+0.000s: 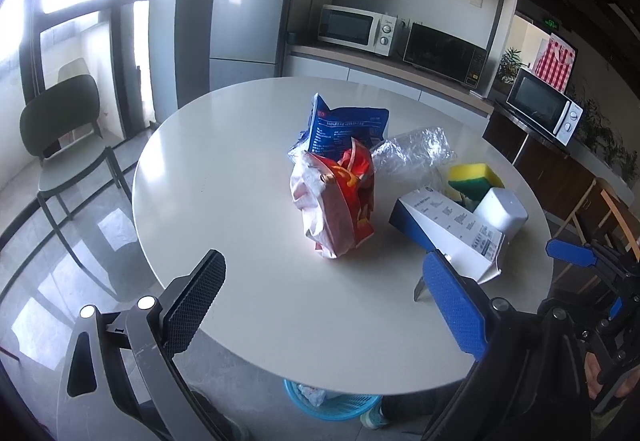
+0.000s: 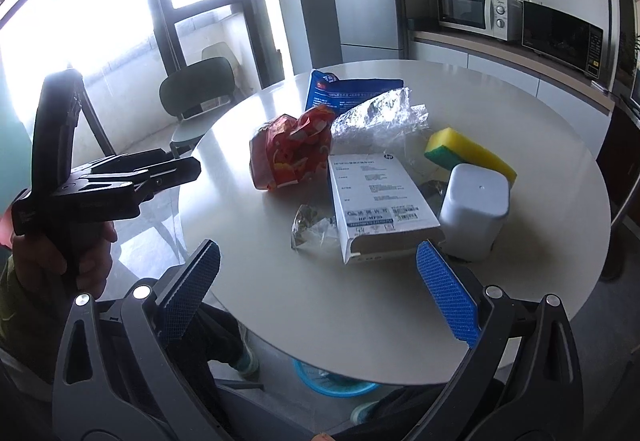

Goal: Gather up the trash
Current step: 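Raise both tools back toward the table, then grasp the red snack bag with the left gripper while the right gripper grasps the white HP box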

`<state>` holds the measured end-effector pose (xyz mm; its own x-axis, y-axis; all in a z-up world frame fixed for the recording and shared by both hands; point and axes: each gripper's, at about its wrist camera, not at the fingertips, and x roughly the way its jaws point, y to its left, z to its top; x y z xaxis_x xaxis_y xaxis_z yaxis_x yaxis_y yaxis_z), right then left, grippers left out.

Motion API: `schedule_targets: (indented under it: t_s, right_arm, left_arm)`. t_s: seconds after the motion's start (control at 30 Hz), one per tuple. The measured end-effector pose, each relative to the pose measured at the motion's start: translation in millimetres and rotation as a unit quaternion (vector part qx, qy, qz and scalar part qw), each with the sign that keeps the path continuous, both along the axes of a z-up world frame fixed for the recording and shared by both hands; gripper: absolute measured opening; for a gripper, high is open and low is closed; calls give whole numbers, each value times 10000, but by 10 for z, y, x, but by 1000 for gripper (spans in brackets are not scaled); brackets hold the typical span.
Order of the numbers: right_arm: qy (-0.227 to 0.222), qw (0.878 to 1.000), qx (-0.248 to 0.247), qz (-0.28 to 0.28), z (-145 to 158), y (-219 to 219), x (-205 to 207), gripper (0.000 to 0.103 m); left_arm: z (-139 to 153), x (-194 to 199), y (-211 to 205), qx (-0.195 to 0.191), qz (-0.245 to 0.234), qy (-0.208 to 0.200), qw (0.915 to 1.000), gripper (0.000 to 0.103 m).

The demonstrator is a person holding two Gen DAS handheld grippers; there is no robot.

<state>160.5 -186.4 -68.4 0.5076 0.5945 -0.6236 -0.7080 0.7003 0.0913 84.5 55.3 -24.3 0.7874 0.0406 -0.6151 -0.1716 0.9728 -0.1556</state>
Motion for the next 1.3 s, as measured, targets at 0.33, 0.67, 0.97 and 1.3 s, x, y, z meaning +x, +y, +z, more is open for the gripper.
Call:
schedule_targets:
  t_s: [0.33, 0.67, 0.97, 1.3]
  right_arm:
    - [216, 9993, -149, 262, -31, 333, 600, 94]
    - [479, 9972, -521, 250, -234, 423, 906, 94]
    - [520, 9963, -641, 251, -252, 457, 965, 94]
    - [606, 9948, -755, 319, -228, 508, 1105, 94]
  left_arm:
    - [-66, 472, 189, -15, 130, 211, 9997, 97]
    - [-168, 695, 249, -5, 132, 416, 9990, 97]
    - [-190, 828, 229, -34, 23, 486, 9988, 97]
    - [-184, 924, 181, -64, -68, 475, 9988, 97]
